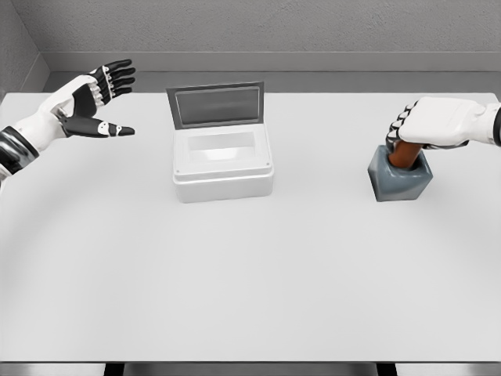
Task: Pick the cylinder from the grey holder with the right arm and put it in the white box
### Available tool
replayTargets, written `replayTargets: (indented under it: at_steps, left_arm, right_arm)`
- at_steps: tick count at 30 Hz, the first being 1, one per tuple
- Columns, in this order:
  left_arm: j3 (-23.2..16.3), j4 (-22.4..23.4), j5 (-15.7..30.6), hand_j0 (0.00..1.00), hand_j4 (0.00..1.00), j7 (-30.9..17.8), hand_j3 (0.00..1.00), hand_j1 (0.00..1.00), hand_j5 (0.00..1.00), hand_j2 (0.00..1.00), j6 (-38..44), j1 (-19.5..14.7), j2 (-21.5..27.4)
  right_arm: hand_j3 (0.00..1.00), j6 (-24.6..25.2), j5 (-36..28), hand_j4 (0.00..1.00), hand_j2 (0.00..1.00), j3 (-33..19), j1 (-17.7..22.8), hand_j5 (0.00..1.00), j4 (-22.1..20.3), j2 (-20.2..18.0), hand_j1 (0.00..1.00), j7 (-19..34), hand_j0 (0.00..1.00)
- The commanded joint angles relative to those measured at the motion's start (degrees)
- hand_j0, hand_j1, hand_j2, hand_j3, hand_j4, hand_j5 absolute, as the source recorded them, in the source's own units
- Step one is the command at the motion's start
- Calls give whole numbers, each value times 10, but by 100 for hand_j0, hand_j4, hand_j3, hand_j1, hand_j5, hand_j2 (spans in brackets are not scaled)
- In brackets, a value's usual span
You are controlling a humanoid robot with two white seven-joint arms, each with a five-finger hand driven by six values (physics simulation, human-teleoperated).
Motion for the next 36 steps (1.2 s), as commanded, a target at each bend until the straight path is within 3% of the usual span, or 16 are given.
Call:
replayTargets:
  at_steps: [1,22,36]
  left_arm:
    - [0,1,3,100,100,0,100,100,100,100,0,0,0]
    - [1,1,3,100,100,0,100,100,100,100,0,-1,0]
    - [0,3,3,100,100,0,100,100,100,100,-1,0,0]
  right_arm:
    - [53,1,-3,53,53,-1,0,53,-1,-2,53,0,53]
    - [52,1,-4,52,52,-4,-29,52,-25,-3,52,0,52]
    - [52,1,0,52,52,14,-60,52,-20,64,52,0,52]
